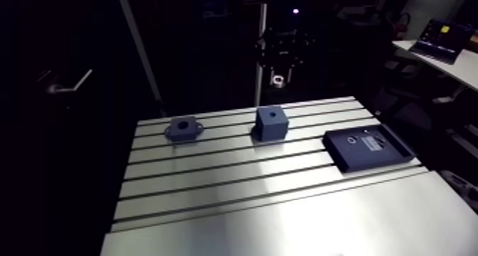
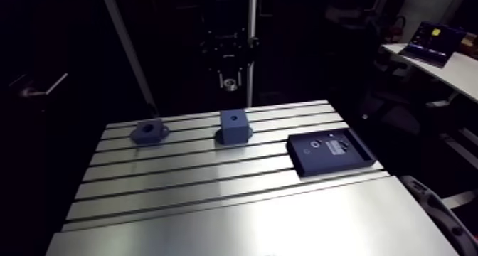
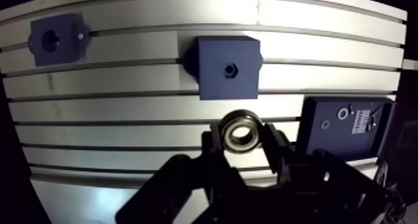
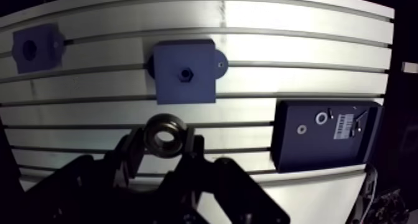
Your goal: Pick up the bearing and press it into the housing until flush.
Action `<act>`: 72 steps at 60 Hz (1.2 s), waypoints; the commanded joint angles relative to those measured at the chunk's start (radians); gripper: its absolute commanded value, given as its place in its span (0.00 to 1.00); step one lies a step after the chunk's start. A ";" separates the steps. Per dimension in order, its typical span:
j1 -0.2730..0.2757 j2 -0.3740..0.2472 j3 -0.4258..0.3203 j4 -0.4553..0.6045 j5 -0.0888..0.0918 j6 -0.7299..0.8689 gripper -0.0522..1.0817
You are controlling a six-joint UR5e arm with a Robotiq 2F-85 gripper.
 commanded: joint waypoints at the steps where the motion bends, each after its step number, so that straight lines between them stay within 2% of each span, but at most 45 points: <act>1: 0.053 0.022 -0.025 0.001 0.002 0.035 0.58; 17: 0.127 0.067 -0.062 0.001 0.000 0.061 0.58; 37: 0.178 0.119 -0.122 0.012 0.002 0.100 0.58; 49: 0.227 0.159 -0.146 0.013 0.002 0.111 0.58; 72: 0.270 0.221 -0.187 0.005 0.001 0.188 0.58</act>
